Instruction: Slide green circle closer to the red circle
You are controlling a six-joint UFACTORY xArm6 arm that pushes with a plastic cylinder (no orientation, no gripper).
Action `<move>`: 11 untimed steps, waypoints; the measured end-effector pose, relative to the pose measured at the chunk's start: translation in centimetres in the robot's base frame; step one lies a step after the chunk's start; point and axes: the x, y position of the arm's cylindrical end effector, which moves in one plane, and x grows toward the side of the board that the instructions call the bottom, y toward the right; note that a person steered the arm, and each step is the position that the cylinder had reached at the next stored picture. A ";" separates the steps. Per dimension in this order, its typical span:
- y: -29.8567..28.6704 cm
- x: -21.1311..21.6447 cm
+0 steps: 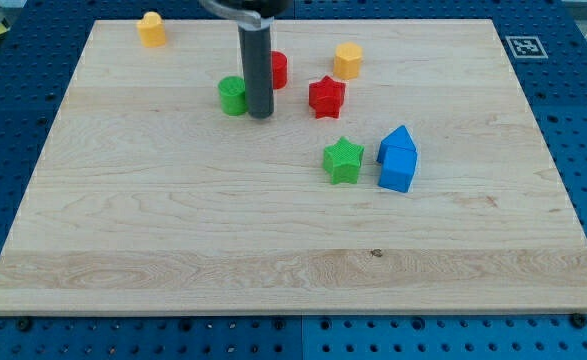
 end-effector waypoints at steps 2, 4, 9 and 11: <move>-2.8 2.3; -6.9 -3.0; -4.9 -0.5; -4.7 -4.9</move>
